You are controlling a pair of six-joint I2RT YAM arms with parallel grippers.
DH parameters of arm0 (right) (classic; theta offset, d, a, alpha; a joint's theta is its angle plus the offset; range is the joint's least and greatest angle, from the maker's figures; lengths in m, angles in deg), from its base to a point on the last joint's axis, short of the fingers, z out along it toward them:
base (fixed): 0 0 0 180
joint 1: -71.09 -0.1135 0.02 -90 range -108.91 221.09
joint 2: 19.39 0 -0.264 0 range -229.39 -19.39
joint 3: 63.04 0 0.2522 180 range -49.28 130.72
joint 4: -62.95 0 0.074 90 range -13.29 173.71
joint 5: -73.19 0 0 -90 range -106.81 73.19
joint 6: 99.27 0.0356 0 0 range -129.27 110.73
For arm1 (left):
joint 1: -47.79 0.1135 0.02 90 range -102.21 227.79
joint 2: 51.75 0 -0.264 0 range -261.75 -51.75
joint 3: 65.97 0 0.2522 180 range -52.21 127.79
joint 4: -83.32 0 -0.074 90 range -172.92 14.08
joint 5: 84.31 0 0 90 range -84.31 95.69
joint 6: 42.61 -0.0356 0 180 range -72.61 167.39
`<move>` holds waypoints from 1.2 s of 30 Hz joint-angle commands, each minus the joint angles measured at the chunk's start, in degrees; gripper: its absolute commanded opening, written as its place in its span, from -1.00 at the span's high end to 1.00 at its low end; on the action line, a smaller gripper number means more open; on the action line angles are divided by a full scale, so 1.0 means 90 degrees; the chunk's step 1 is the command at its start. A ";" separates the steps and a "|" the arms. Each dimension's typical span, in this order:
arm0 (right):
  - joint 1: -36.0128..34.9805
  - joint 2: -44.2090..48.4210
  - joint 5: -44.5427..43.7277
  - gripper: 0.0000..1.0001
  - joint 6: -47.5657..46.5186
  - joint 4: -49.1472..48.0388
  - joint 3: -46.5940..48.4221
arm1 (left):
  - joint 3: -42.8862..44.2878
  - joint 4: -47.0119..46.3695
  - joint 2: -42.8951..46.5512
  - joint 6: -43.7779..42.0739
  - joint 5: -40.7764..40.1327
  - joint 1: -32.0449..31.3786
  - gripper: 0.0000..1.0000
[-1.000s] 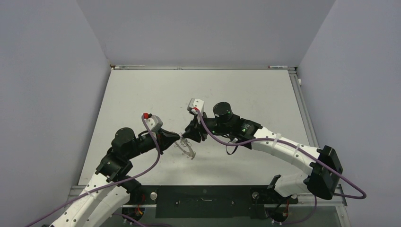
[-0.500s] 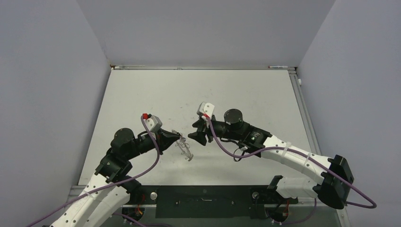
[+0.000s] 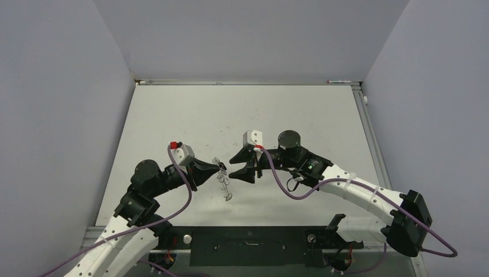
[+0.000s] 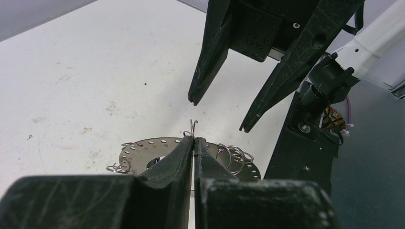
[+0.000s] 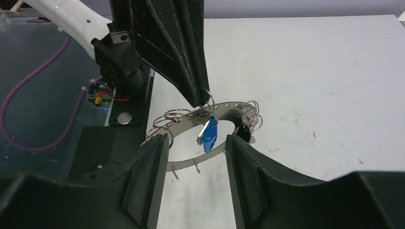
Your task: Put the keys on the keyring
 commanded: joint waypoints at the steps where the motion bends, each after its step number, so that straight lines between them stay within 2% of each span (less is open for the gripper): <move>1: 0.0062 -0.0054 0.0887 0.06 -0.0126 -0.0691 0.0128 | 0.0004 -0.0703 0.0110 -0.0001 0.0355 -0.0022 1.00; 10: 0.0077 -0.0325 0.0962 0.20 -0.0070 -0.0817 0.0316 | -0.0075 -0.1035 0.0146 0.0104 0.0630 -0.0027 1.00; 21: 0.0094 -0.0463 0.1050 0.27 -0.0028 -0.0952 0.0402 | -0.0104 -0.1108 0.0136 0.0146 0.0729 -0.0037 1.00; 31: 0.0126 -0.0543 0.1121 0.52 0.0126 -0.1243 0.0378 | -0.0108 -0.1123 0.0136 0.0156 0.0741 -0.0066 1.00; 36: 0.0135 -0.0599 0.1244 0.54 0.0151 -0.1278 0.0377 | -0.0105 -0.1116 0.0147 0.0161 0.0734 -0.0066 1.00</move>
